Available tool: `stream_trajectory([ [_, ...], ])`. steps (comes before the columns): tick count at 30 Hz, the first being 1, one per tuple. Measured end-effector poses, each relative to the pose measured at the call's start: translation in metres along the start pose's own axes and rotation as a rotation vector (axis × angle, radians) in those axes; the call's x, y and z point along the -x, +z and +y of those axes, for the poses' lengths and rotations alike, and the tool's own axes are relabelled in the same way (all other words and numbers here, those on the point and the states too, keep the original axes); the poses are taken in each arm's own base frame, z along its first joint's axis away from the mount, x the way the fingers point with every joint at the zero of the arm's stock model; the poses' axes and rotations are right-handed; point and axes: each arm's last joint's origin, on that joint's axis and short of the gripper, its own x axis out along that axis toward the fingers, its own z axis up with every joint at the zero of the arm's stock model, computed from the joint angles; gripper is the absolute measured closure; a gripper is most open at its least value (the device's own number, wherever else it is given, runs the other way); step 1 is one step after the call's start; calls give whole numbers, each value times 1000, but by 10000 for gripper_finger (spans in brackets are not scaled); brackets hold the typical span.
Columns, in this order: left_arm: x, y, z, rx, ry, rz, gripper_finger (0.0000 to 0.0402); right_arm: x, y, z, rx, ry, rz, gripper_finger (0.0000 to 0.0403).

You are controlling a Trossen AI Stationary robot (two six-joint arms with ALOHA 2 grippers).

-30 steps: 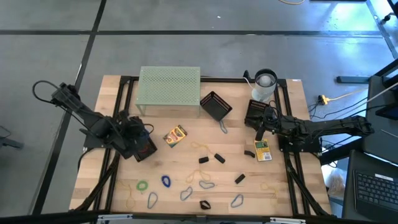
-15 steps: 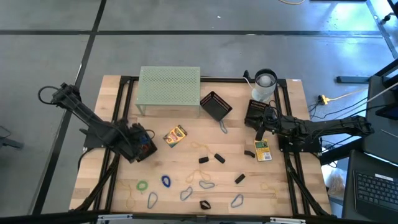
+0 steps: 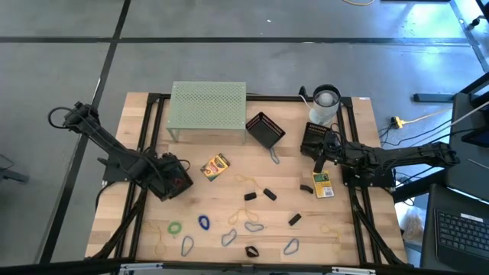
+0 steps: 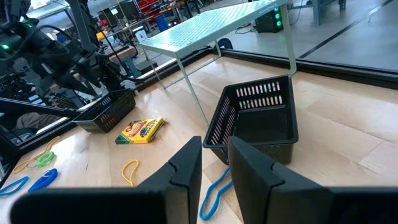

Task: Pick & Place Office Desk Supplies
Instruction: Put the blue keychain into the bottom black bin

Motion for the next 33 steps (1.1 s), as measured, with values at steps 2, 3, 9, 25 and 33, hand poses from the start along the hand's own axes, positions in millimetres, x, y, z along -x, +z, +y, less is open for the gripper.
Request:
stream_trajectory([
  [2,5,4,-6,-7,-57,-49,252,0,0,0,0,0,0,321],
  [3,7,7,-11,-16,-100,-84,247,0,0,0,0,0,0,321],
  [9,15,24,-52,-205,-370,-344,233,0,0,0,0,0,0,320],
  [25,-63,17,-142,-684,-557,-167,236,0,0,0,2,0,0,320],
  [33,-84,9,-146,-787,-505,-94,252,0,0,0,4,0,0,320],
])
